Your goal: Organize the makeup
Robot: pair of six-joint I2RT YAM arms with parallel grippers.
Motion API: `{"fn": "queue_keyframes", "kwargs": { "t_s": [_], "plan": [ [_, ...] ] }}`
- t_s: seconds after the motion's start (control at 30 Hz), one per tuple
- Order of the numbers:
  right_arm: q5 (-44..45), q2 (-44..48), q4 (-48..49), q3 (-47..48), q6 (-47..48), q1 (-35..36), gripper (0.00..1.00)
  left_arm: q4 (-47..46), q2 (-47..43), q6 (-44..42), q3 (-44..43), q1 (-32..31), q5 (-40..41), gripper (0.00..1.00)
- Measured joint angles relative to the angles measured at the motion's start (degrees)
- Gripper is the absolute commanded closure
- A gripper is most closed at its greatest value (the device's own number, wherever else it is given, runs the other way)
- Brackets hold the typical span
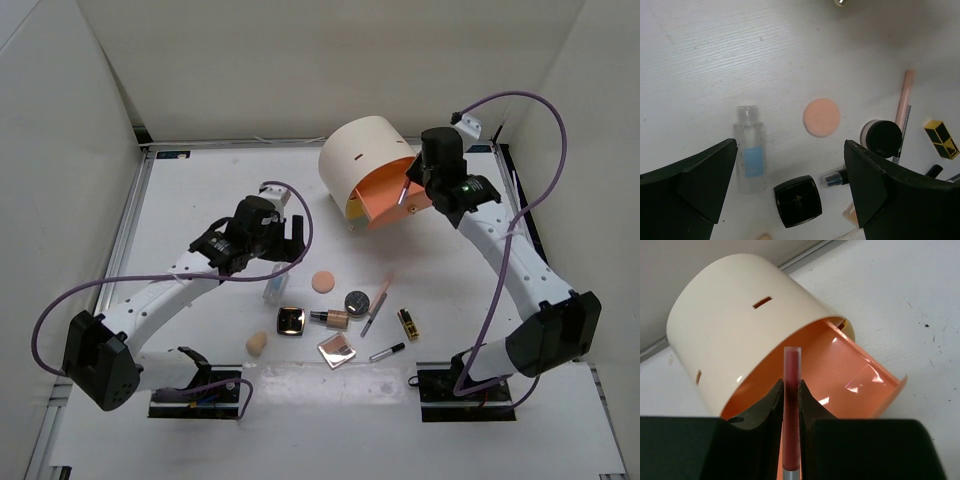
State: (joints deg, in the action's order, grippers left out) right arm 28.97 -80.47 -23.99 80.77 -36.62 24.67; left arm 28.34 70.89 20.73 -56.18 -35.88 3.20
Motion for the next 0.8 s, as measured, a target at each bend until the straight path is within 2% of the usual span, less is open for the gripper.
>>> {"fn": "queue_keyframes", "kwargs": {
  "t_s": [0.13, 0.37, 0.53, 0.63, 0.67, 0.8],
  "plan": [
    [-2.3, -1.3, 0.9, 0.0, -1.9, -2.5, 0.77, -1.1, 2.3, -1.9, -1.6, -3.5, -1.1, 0.02],
    [-3.7, -1.3, 3.3, -0.5, -5.7, -2.8, 0.85, -2.2, 7.1, -4.2, -4.2, -11.4, -0.7, 0.02],
    [-2.1, -1.3, 5.5, -3.5, -13.7, -2.9, 0.84, -3.5, 7.6, -3.8, -4.2, -13.3, -0.4, 0.02],
    [-2.0, -1.2, 7.1, -6.7, -17.7, -2.9, 0.74, -4.1, 7.6, -3.3, -4.2, -13.7, -0.2, 0.02],
    [-2.0, -1.2, 7.1, -7.4, -18.6, -2.9, 0.65, -4.3, 7.6, -3.3, -4.2, -13.8, -0.2, 0.02],
    [-1.9, -0.6, 7.9, -8.2, -20.3, -2.9, 0.41, -4.9, 7.7, -3.3, -4.2, -14.7, -0.2, 0.02]
  ]
}}
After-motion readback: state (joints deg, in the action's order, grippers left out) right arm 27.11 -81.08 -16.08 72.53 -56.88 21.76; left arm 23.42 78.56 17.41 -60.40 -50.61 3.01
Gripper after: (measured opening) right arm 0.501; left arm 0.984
